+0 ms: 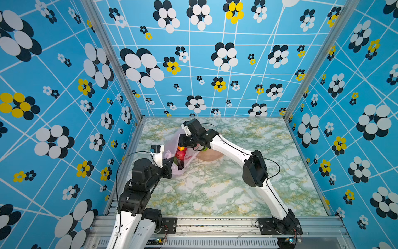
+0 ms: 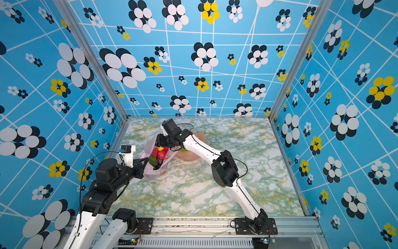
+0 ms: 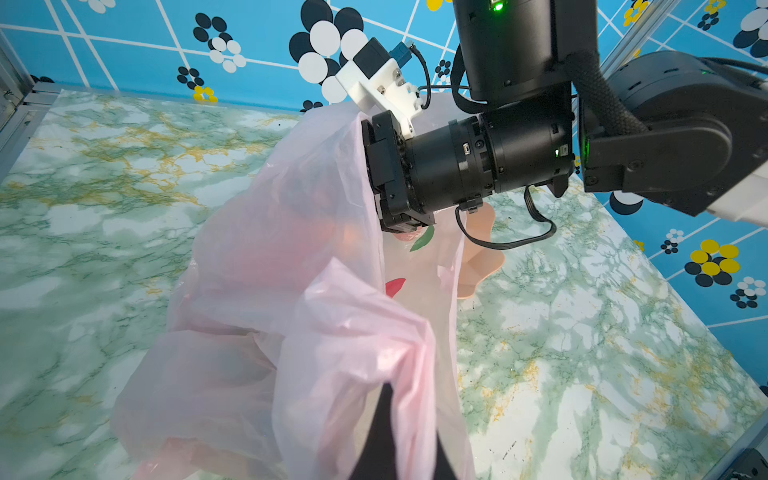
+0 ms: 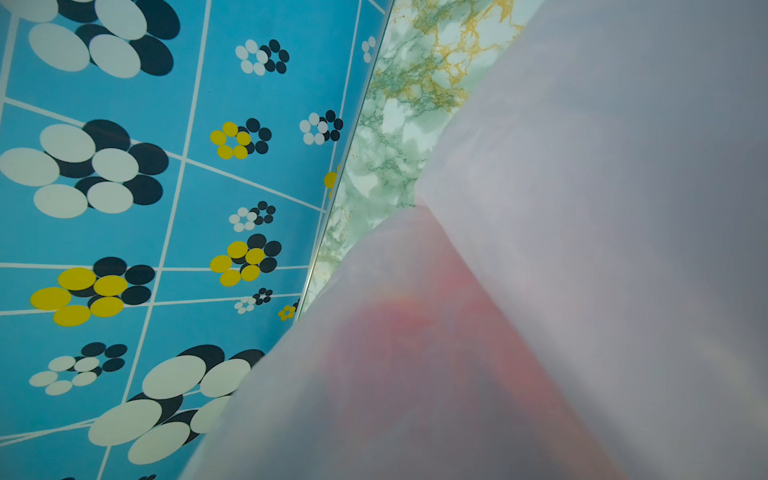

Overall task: Place the fruits into the plastic bag
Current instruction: 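Lower the mango into the bag mouth with the right gripper, then open the right gripper to release the mango inside the bag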

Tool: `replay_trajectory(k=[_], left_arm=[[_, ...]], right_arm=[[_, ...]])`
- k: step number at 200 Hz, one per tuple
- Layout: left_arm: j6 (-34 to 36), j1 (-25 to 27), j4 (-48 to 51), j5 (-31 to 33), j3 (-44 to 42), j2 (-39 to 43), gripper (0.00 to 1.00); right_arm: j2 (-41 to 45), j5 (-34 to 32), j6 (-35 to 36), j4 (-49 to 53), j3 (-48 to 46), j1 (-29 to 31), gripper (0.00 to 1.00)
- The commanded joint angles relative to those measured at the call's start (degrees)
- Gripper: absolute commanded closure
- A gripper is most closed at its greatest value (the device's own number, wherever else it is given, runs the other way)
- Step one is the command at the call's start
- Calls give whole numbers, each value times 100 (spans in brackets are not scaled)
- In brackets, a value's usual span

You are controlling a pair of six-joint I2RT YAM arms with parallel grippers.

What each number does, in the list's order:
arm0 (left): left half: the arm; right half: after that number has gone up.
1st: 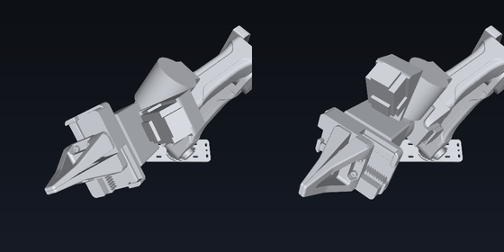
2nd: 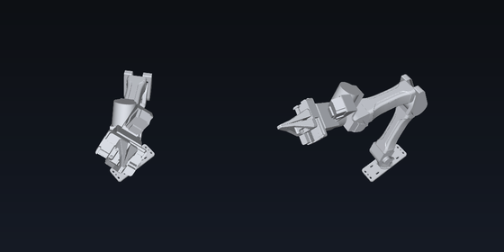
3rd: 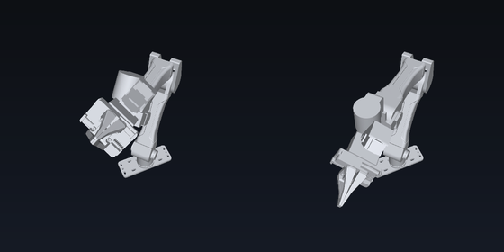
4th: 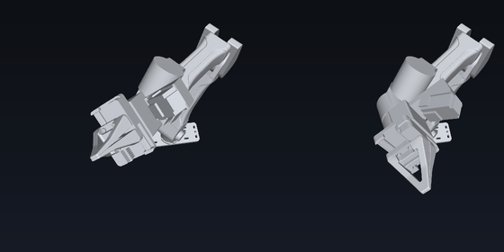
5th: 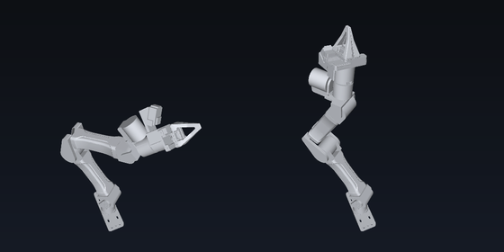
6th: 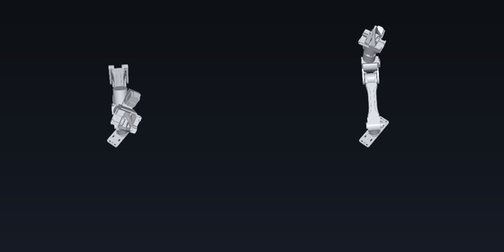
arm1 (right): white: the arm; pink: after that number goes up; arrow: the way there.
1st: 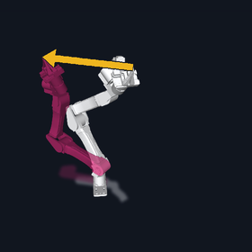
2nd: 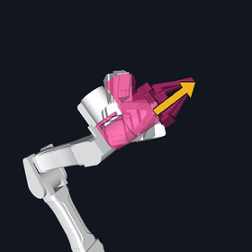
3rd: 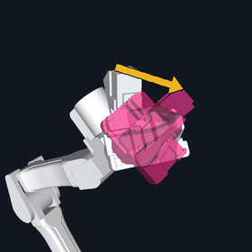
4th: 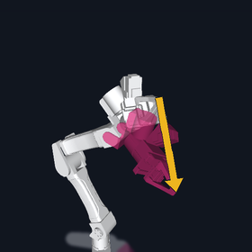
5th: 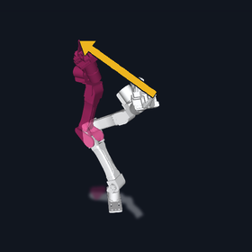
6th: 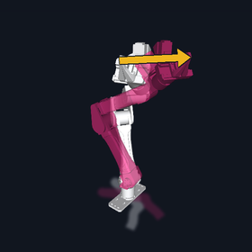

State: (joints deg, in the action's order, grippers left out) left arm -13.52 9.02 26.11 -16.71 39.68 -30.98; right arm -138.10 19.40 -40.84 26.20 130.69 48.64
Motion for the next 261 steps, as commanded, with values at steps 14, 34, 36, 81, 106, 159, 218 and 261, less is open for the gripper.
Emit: replay_trajectory(k=[14, 34, 36, 81, 106, 159, 218, 261], left_arm=[[65, 7, -78, 52, -64, -107, 100], [73, 8, -56, 100, -59, -105, 100], [76, 5, -50, 105, -64, -96, 100], [73, 0, -37, 175, -66, -123, 100], [69, 0, -27, 190, -55, -137, 100], [71, -5, -10, 262, -56, -100, 100], [76, -14, 21, 343, -48, -94, 100], [71, -43, 40, 401, -42, -102, 100]], right_arm=[[24, 464, -14, -280, -316, 99, 44], [101, 596, -3, -384, -550, 110, 39], [111, 599, 1, -395, -577, 108, 39], [306, 571, 127, -395, -872, 109, 1], [354, 565, 171, -352, -905, 103, 0], [516, 550, 273, -270, -953, 107, 0], [1105, 237, 747, 18, -1262, 109, 1], [1676, 17, 1033, 89, -1607, 110, 0]])
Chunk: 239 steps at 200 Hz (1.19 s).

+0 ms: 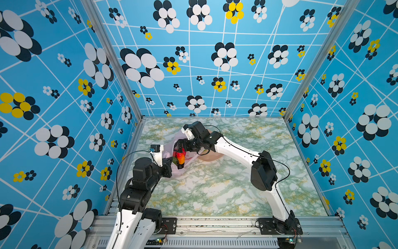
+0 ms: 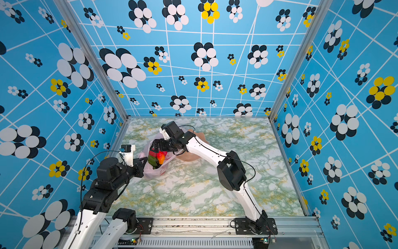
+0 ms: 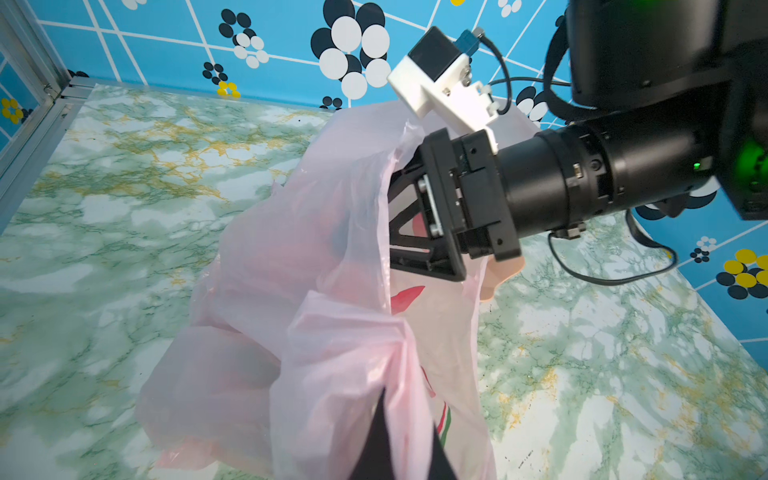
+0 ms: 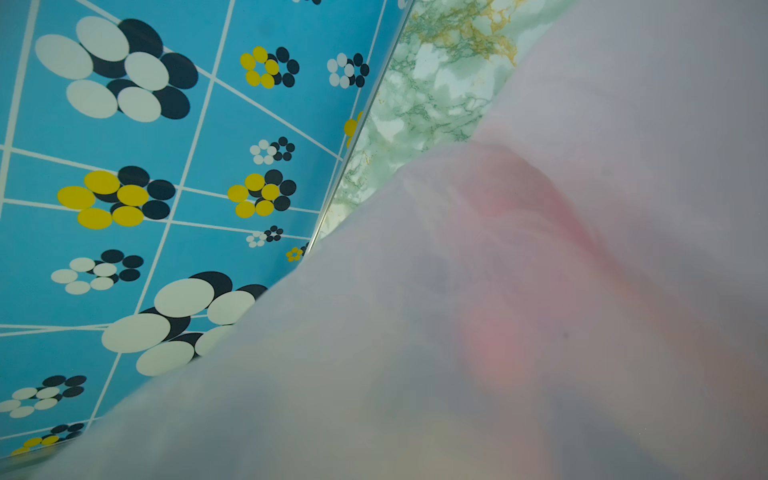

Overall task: Place the fruits into the plastic bag
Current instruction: 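Open the right gripper to release the mango inside the bag, then withdraw the right gripper from the bag and move it over the bowl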

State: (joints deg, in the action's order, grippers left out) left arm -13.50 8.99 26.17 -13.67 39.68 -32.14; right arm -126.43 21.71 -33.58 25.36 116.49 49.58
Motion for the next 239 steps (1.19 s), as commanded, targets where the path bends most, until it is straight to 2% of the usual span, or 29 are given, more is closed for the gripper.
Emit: replay_trajectory(k=[1, 67, 136, 217, 239], left_arm=[[72, -39, 31, 100, -41, 19, 100], [83, -40, 124, 296, -30, 71, 100], [85, -44, 108, 259, -26, 62, 100], [83, -45, 129, 328, -25, 41, 100], [84, -39, 131, 331, -28, 41, 100]], right_arm=[[520, -217, 312, 171, -196, 16, 0], [1249, -341, 509, 79, -847, -35, 1], [2219, -659, 567, -277, -2013, -206, 0], [2850, -931, 882, -614, -2423, -492, 0], [3060, -1051, 998, -840, -2843, -554, 0]])
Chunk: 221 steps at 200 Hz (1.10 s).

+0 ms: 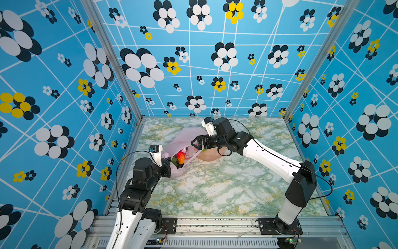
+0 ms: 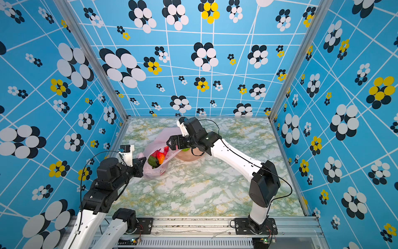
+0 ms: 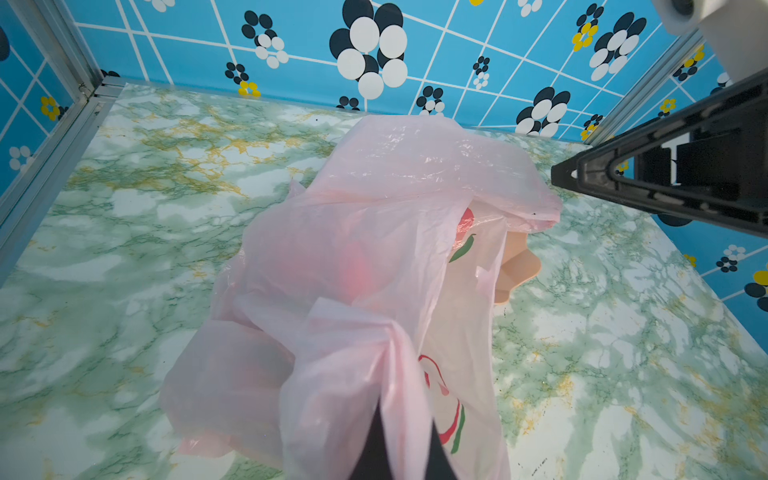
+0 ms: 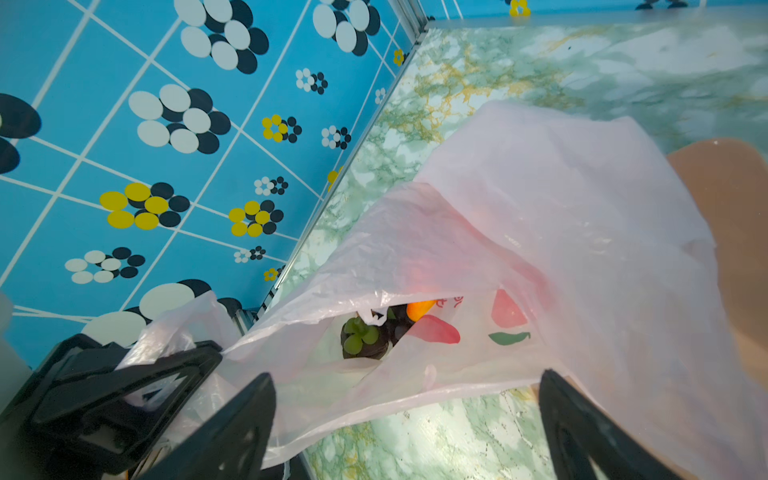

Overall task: Place the fruits into the plastic bag
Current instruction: 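Withdraw the right gripper from the bag and move it over the bowl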

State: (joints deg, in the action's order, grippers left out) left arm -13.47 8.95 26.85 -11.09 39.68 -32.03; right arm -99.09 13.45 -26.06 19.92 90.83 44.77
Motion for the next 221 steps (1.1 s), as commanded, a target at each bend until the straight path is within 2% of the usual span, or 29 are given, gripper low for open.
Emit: replay_trajectory(k=[1, 68, 92, 116, 142, 184, 221], left_arm=[[82, -39, 60, 77, -30, 30, 100], [83, -44, 64, 63, -31, 27, 100], [90, -51, 58, 62, -31, 39, 100], [89, -44, 48, 63, -22, 57, 100], [90, -39, 49, 63, -27, 67, 100], [82, -41, 49, 52, -29, 76, 100], [80, -48, 40, 37, -35, 88, 100]], right_arm=[[336, -231, 248, -309, -290, -78, 0], [868, -863, 229, -859, -1048, -296, 1], [1007, -992, -375, -1180, -1389, -470, 1], [1046, -809, -1062, -1709, -1807, -694, 1], [832, -412, -1362, -1550, -1735, -905, 0], [439, 134, -1267, -1308, -1508, -1092, 1], [36, 272, -932, -783, -967, -1138, 0]])
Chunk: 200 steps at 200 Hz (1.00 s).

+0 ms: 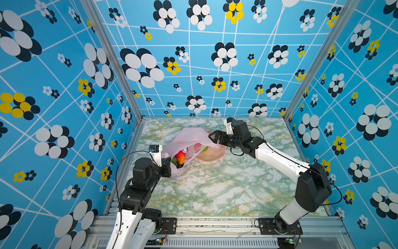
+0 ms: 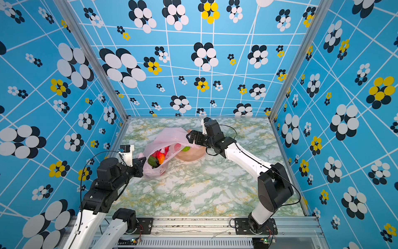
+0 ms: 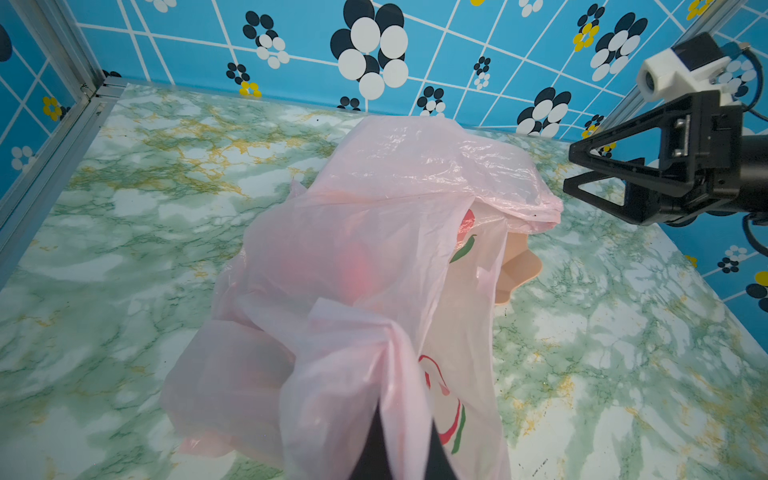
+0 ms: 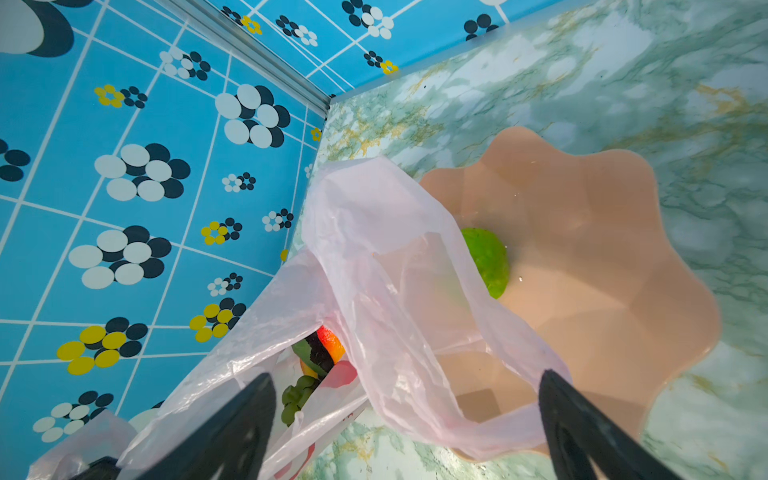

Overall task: Place the fruits into the plastic bag
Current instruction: 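Withdraw the right gripper from the bag and move it over the bowl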

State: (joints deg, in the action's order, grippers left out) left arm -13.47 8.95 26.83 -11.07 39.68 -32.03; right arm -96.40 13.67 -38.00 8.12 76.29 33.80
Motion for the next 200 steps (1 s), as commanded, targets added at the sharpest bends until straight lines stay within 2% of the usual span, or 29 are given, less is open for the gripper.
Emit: replay_trajectory(k=[1, 83, 200], left_arm=[[81, -50, 46, 35, -37, 86, 100], [76, -40, 42, 35, -39, 83, 100], [88, -46, 57, 72, -39, 128, 100]], right_arm=[[-245, 250, 277, 421, 498, -40, 0], [-1479, 359, 968, 1918, 2328, -40, 0], [-2748, 575, 1244, 3124, 3847, -32, 1]])
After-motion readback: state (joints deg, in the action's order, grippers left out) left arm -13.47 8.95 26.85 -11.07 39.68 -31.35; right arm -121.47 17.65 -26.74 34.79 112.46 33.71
